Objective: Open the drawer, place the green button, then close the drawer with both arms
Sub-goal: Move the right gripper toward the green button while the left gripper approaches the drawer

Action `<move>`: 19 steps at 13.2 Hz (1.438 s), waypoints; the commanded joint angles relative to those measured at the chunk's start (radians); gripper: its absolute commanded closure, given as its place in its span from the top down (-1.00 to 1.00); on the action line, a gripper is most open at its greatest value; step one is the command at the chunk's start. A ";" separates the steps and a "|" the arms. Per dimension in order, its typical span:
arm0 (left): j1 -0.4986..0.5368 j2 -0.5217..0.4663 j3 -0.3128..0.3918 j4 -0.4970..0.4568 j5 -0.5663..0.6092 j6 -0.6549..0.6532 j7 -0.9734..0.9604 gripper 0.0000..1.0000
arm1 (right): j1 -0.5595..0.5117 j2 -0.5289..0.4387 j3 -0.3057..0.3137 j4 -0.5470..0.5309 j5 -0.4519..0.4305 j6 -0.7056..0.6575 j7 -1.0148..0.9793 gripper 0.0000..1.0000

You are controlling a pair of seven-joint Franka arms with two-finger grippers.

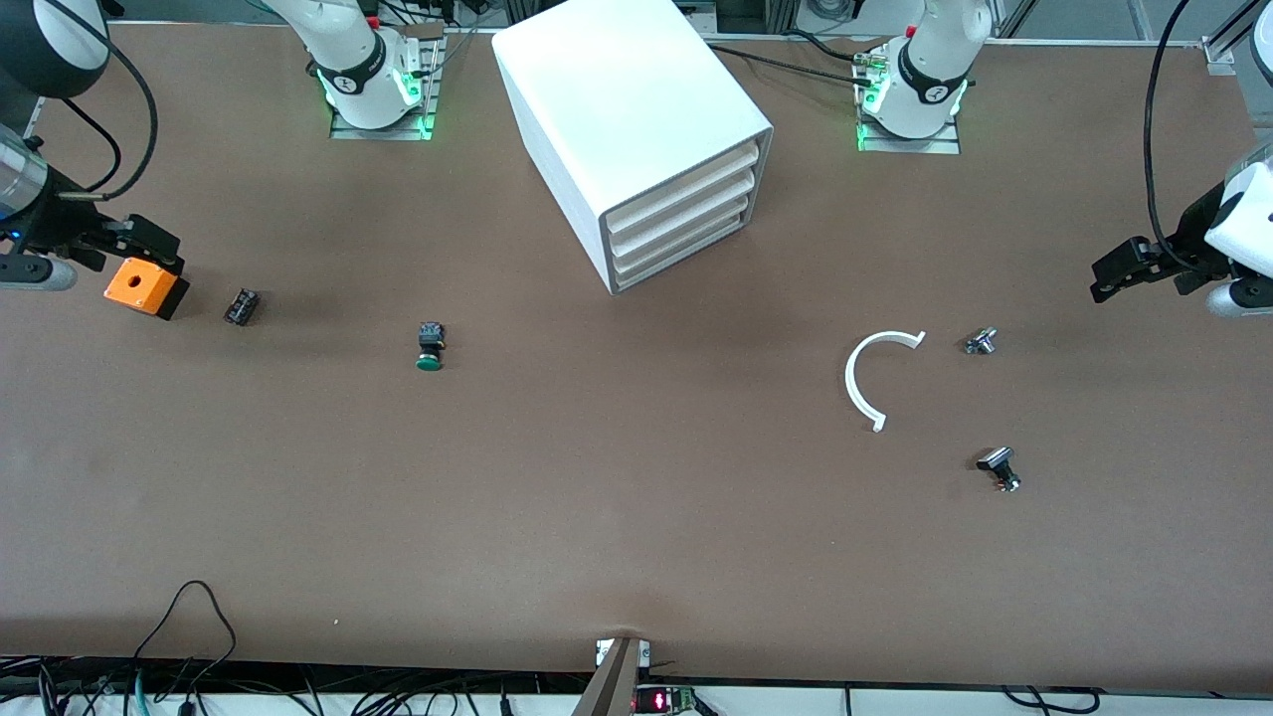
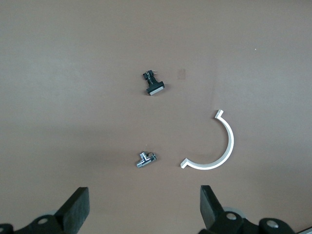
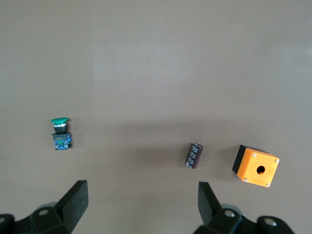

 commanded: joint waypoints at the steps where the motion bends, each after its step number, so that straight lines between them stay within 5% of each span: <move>1: 0.000 -0.011 -0.002 0.006 0.022 -0.019 -0.001 1.00 | 0.000 0.024 0.002 -0.005 0.018 0.036 0.009 1.00; 14: -0.014 0.022 -0.007 0.010 0.052 -0.009 0.002 1.00 | 0.046 0.230 0.009 0.017 0.020 0.202 0.007 1.00; 19: -0.008 0.055 -0.031 0.035 0.054 -0.013 0.002 1.00 | 0.066 0.333 0.009 0.138 0.026 0.185 -0.001 1.00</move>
